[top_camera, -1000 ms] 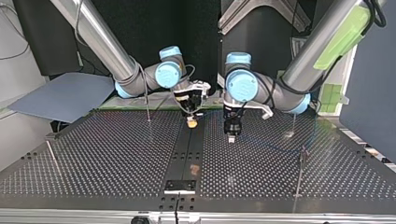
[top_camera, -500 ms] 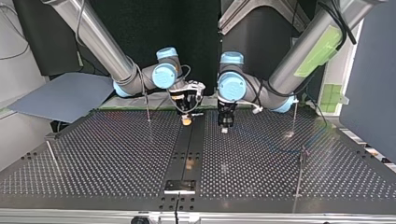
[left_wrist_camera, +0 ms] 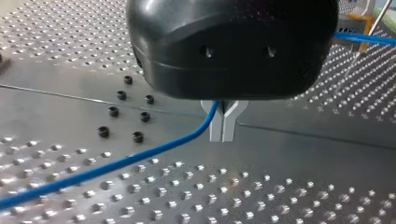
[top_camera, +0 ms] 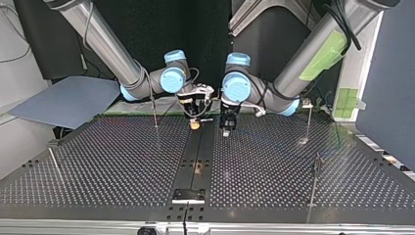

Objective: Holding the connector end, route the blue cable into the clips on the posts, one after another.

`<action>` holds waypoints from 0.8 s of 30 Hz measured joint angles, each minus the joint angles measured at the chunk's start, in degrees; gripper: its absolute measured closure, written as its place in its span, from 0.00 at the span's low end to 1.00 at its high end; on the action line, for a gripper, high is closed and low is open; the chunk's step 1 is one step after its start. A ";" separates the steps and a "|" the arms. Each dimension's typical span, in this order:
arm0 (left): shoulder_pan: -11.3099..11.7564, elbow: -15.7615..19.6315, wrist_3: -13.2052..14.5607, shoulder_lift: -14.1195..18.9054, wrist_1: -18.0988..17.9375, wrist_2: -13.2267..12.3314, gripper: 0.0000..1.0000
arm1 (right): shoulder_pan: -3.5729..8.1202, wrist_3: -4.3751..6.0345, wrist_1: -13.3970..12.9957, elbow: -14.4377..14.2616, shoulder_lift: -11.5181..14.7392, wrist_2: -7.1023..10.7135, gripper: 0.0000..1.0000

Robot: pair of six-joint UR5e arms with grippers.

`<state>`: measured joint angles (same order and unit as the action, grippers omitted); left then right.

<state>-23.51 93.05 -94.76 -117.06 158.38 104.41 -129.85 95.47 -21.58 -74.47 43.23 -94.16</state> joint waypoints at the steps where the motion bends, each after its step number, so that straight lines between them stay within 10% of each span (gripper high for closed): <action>1: -0.05 0.00 -0.02 -0.30 0.02 -0.05 1.00 | -0.03 -0.01 0.01 0.00 -0.04 0.04 1.00; 24: -2.59 0.00 -1.02 -8.86 -3.05 0.32 0.97 | 0.73 -0.74 -0.77 -1.73 -2.54 -0.33 1.00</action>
<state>-26.10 93.05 -95.78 -125.92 155.33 104.73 -129.12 94.73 -22.35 -76.20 40.69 -94.49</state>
